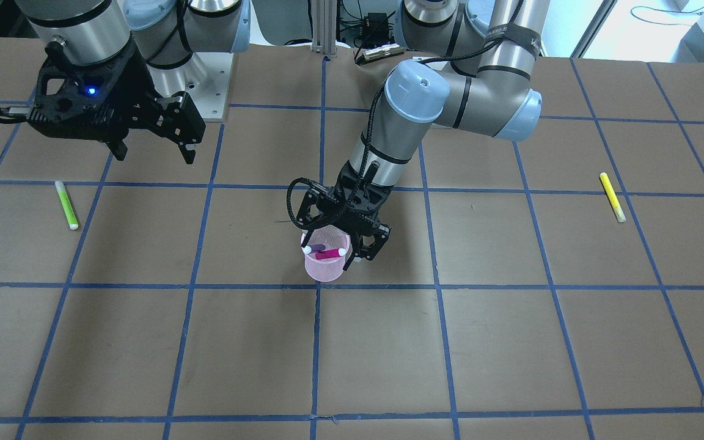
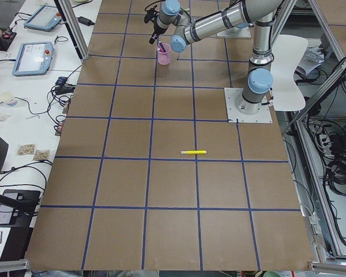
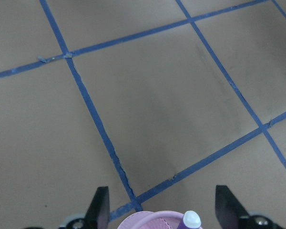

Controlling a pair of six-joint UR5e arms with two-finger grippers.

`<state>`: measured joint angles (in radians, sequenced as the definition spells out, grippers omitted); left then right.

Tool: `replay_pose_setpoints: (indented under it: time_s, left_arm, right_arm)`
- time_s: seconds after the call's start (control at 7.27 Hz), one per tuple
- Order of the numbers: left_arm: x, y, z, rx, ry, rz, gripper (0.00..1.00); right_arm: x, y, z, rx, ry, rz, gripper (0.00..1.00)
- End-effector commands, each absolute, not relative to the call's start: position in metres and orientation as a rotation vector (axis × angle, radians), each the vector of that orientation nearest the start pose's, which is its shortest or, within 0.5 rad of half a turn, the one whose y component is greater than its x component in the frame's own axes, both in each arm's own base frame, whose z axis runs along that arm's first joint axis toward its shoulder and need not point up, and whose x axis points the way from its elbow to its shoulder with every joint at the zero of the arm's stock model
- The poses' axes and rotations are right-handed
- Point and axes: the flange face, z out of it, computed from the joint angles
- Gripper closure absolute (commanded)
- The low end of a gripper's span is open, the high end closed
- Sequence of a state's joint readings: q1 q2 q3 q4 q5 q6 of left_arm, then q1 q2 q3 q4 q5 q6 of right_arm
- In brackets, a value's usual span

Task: Insert purple and pink pens into pink cup

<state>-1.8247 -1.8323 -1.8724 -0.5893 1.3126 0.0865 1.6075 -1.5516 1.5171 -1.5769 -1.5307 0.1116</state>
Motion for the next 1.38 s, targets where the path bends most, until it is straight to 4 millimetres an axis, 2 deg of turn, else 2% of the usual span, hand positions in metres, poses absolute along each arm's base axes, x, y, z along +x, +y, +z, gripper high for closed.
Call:
replay_pose_setpoints:
  time_s: [0.0, 0.14, 0.28, 0.55, 0.69, 0.83, 1.1, 1.24]
  left_arm:
    - [-0.259, -0.550, 0.385, 0.521, 3.272, -0.296, 0.14]
    - [-0.218, -0.559, 0.407, 0.468, 3.278, -0.145, 0.08]
    - [-0.190, -0.554, 0.432, 0.392, 3.277, -0.073, 0.00]
    - [-0.147, -0.516, 0.473, 0.302, 3.109, 0.026, 0.00]
    - [-0.141, -0.506, 0.490, 0.281, 3.119, -0.006, 0.00]
    - [-0.145, -0.499, 0.500, 0.285, 3.157, -0.042, 0.00]
    - [-0.143, -0.502, 0.499, 0.258, 3.157, -0.044, 0.00]
    - [-0.145, -0.495, 0.496, 0.282, 3.135, -0.032, 0.00]
  right_arm:
    - [0.153, -0.497, 0.506, 0.115, 3.096, -0.057, 0.00]
    - [0.152, -0.497, 0.503, 0.101, 3.100, -0.051, 0.00]
    - [0.152, -0.497, 0.502, 0.055, 3.110, -0.053, 0.00]
    - [0.148, -0.495, 0.498, 0.026, 3.113, -0.037, 0.00]
    - [0.141, -0.497, 0.497, 0.035, 3.112, -0.035, 0.00]
    - [0.135, -0.499, 0.498, 0.047, 3.112, -0.038, 0.00]
    - [0.135, -0.497, 0.497, 0.050, 3.106, -0.026, 0.00]
    - [0.135, -0.497, 0.498, 0.052, 3.104, -0.030, 0.00]
